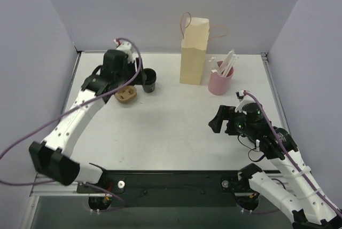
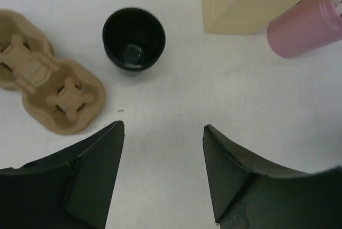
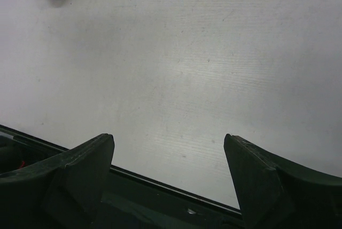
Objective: Pack the takeout coffee
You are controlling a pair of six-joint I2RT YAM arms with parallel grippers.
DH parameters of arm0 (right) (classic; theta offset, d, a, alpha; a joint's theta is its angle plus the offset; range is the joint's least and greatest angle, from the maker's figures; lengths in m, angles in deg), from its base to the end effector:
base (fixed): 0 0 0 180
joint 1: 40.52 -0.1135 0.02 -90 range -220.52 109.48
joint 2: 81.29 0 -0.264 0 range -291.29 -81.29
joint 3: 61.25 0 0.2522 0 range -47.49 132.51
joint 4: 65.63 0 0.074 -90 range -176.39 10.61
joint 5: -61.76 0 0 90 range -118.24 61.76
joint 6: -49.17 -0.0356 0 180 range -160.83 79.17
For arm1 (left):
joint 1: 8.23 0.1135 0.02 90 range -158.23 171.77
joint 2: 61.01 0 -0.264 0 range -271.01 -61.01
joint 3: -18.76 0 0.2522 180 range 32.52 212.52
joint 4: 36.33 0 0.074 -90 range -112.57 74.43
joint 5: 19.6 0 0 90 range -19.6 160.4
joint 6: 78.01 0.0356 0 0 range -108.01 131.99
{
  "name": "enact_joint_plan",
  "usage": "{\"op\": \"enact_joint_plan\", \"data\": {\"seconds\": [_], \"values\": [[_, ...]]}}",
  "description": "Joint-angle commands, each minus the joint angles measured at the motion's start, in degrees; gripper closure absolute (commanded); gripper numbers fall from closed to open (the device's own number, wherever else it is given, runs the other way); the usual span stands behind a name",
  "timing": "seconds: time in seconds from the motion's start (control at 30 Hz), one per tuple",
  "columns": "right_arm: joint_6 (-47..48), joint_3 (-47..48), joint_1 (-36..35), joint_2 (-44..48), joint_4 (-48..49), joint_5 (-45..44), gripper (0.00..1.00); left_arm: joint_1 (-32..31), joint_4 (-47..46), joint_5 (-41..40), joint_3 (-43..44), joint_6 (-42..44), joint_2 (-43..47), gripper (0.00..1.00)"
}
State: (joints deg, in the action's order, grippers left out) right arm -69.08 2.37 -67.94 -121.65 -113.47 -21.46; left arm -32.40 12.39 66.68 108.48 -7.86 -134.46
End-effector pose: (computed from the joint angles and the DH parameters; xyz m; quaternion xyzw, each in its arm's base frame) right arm 0.1312 0.0728 0.3386 -0.0259 0.8402 0.2959 0.4538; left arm 0.2558 -0.1123 0.3785 0.0174 0.8760 -0.1539 0.4567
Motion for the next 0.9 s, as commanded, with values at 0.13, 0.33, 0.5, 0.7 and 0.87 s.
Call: {"op": "enact_joint_plan", "data": {"seconds": [0.13,0.33,0.5,0.7,0.87], "values": [[4.5,0.8,-0.1,2.6,1.2,5.9,0.29,0.4,-2.0,5.5,27.6,7.5,-30.1,0.40],[4.8,-1.6,-0.2,4.1,3.7,7.6,0.33,-0.1,0.2,2.1,37.0,10.5,-40.8,0.45],[5.7,-2.5,-0.1,3.2,4.7,8.5,0.34,-0.4,1.6,-0.1,39.3,12.5,-45.5,0.53],[6.6,-2.6,-0.1,1.4,5.5,8.9,0.34,-0.7,0.6,-0.2,37.5,13.4,-47.1,0.56],[6.9,-2.8,-0.2,0.5,5.9,8.9,0.34,-1.1,0.7,0.7,37.5,13.8,-48.2,0.56]]}}
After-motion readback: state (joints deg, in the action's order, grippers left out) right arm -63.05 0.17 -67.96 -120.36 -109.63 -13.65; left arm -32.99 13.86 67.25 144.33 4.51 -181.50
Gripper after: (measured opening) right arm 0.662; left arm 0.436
